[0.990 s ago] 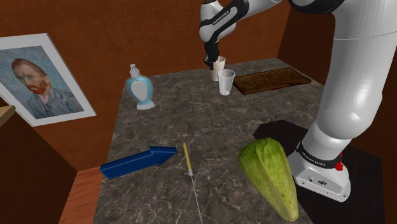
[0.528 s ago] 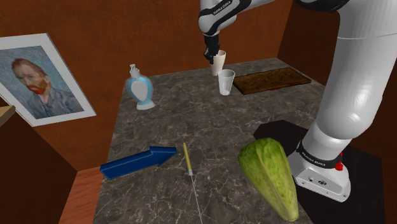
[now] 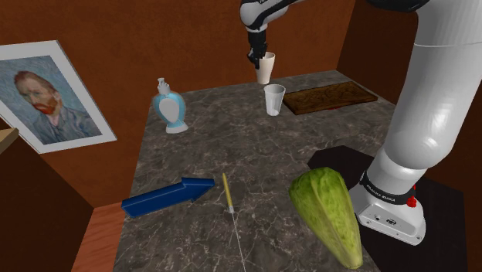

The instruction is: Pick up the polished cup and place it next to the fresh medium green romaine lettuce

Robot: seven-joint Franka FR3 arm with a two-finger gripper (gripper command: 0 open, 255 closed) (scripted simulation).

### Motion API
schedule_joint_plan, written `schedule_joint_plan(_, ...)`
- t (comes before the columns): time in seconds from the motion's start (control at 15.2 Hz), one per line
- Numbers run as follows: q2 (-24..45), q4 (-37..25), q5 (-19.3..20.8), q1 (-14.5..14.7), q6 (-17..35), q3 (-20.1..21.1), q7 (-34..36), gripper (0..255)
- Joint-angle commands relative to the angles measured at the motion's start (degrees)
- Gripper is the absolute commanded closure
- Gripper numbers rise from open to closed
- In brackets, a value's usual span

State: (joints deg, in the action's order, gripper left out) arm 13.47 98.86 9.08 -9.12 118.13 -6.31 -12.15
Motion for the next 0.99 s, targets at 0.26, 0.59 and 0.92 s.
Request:
schedule_joint_plan(0.26,-0.6,-3.7,-0.2,0.1,-4.2,0.0,-0.6,255)
schedule_joint_plan(0.59,-1.0,-7.0,-0.4,0.1,-7.9,0.1,-1.2,255)
schedule_joint_plan(0.92,-1.0,-10.8,-0.6,0.1,-11.7,0.1,-1.7,255)
